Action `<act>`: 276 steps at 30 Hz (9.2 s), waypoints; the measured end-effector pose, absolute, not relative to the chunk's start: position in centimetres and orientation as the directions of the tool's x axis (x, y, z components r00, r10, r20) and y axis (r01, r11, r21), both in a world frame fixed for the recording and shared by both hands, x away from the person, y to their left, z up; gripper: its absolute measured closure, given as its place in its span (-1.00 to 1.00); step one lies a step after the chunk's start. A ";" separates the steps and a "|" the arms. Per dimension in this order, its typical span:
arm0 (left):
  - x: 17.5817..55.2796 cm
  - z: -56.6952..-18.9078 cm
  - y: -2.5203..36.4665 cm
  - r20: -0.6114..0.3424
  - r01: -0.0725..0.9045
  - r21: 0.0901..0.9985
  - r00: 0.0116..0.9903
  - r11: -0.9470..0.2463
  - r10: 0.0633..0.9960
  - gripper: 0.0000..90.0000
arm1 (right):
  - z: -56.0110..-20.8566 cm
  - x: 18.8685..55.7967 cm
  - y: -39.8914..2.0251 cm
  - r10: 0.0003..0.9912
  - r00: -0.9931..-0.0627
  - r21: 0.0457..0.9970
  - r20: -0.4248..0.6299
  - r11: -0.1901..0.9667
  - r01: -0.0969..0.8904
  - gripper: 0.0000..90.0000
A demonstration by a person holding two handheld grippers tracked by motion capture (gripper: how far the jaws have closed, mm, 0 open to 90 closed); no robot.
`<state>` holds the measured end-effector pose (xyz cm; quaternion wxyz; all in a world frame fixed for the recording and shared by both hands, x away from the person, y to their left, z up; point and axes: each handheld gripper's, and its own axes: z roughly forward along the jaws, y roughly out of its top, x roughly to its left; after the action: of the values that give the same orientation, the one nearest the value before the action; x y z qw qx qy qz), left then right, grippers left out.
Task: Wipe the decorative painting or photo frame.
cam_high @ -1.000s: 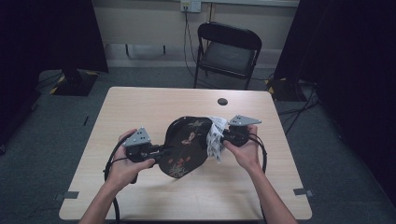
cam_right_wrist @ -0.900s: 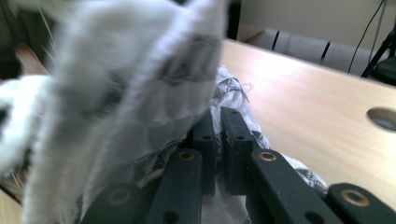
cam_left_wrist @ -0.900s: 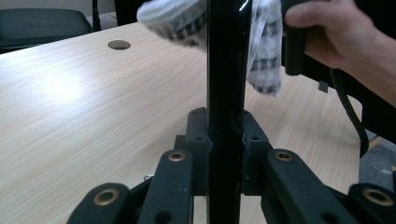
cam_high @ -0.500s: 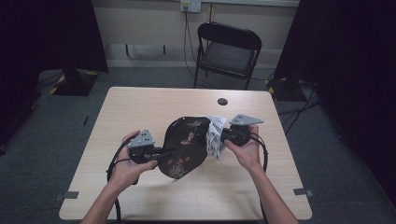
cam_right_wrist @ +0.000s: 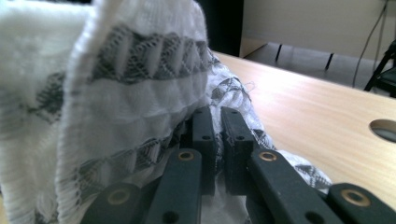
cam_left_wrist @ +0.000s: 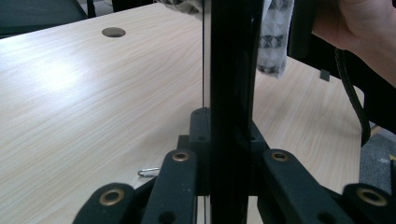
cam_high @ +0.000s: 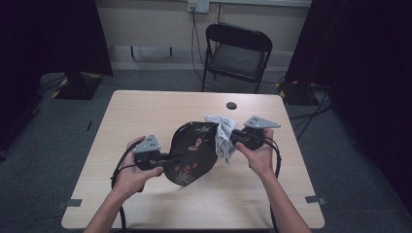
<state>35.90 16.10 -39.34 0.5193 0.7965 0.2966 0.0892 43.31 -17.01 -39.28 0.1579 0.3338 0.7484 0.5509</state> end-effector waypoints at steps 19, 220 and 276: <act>36.0 -39.4 16.3 -0.176 0.384 0.881 0.809 -0.276 0.561 0.79 | -40.8 43.7 -16.5 0.659 -0.734 0.900 0.166 0.204 0.386 0.91; 35.8 -39.5 16.9 -0.186 0.400 0.875 0.799 -0.273 0.572 0.79 | -48.5 43.2 -14.5 0.673 -0.721 0.734 0.163 0.405 0.544 0.92; 36.0 -39.7 16.9 -0.202 0.409 0.873 0.799 -0.266 0.566 0.78 | -43.9 44.4 -21.6 0.758 -0.631 0.816 0.166 0.254 0.520 0.90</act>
<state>36.05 16.94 -39.67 0.5217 0.7922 0.3077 0.0752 44.39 -21.55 -43.89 0.1311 0.4089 0.7809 0.4537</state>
